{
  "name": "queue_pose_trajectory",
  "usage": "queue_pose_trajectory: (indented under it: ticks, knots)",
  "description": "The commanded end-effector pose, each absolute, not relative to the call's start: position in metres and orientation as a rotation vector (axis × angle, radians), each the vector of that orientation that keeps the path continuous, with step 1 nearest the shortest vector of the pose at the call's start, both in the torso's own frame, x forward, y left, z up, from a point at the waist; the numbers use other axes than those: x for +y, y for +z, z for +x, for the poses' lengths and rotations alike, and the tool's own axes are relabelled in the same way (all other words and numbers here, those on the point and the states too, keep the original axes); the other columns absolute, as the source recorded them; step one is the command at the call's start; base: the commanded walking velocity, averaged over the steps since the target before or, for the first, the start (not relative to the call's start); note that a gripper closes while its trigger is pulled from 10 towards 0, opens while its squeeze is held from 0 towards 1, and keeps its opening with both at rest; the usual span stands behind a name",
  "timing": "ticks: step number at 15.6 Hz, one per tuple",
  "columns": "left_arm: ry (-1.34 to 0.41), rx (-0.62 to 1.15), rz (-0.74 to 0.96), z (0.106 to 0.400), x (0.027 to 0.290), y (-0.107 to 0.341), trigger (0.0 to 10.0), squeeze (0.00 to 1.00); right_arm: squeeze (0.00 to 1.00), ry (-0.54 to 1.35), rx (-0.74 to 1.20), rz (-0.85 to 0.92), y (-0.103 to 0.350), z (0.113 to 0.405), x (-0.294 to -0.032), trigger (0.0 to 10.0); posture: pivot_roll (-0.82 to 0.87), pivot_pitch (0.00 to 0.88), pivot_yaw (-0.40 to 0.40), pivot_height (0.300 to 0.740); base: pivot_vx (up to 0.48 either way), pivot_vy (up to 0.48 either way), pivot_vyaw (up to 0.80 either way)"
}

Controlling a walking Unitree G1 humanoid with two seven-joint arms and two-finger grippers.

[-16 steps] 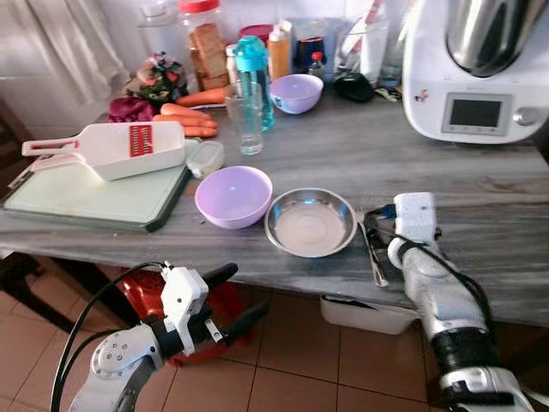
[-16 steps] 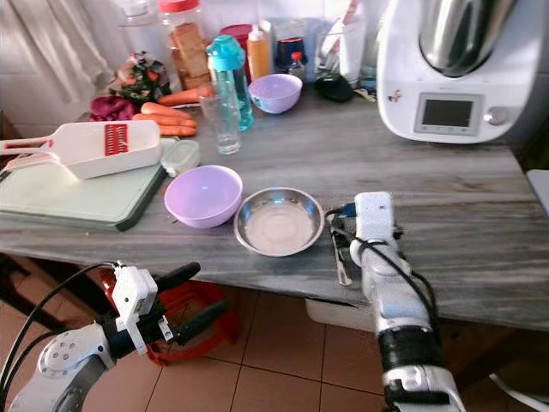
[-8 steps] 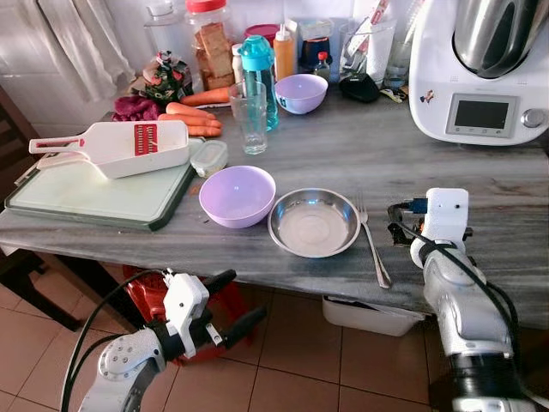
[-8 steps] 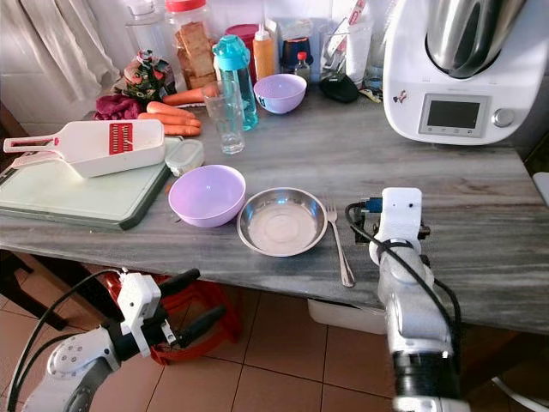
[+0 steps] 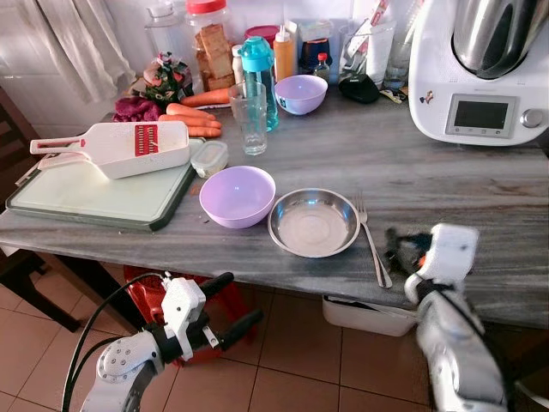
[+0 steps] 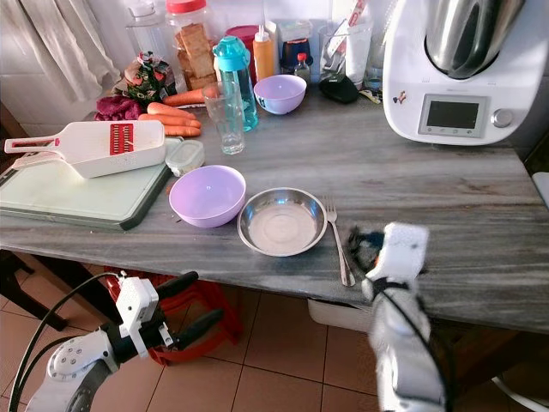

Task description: Setting the table

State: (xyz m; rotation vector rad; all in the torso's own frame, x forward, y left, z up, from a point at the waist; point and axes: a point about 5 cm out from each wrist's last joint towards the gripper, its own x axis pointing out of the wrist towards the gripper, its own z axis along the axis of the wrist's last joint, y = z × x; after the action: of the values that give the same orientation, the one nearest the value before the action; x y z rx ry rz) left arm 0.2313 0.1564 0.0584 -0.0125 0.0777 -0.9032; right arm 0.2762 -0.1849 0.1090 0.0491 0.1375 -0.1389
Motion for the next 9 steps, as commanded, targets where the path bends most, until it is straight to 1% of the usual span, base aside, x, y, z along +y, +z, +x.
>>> queue_pose_trajectory:
  ticks: [1, 3, 5, 7, 9]
  knots:
    - [-0.901, 0.075, -0.001, 0.230, 0.160, 0.058, 10.0, 0.00, 0.00, -0.102, 0.145, 0.053, 0.110, 0.275, -0.180, 10.0, 0.06, 0.033, 0.113, 0.740, 0.000, 0.000, 0.00]
    - [-0.903, 0.044, -0.004, 0.231, 0.162, 0.061, 10.0, 0.00, 0.00, -0.070, 0.170, 0.045, 0.105, 0.272, -0.178, 10.0, 0.06, 0.033, 0.111, 0.740, 0.000, 0.000, 0.00]
    - [-0.864, 0.008, -0.003, 0.236, 0.167, 0.066, 10.0, 0.00, 0.00, -0.068, 0.167, 0.036, 0.105, 0.272, -0.179, 10.0, 0.06, 0.033, 0.109, 0.740, 0.000, 0.000, 0.00]
    - [-0.773, -0.056, -0.013, 0.249, 0.172, 0.078, 10.0, 0.00, 0.00, -0.055, 0.180, 0.031, 0.103, 0.273, -0.178, 10.0, 0.06, 0.033, 0.103, 0.740, 0.000, 0.000, 0.00]
    - [-0.676, -0.160, 0.003, 0.265, 0.168, 0.106, 10.0, 0.00, 0.00, -0.041, 0.187, 0.030, 0.101, 0.274, -0.176, 10.0, 0.06, 0.032, 0.095, 0.740, 0.000, 0.000, 0.00]
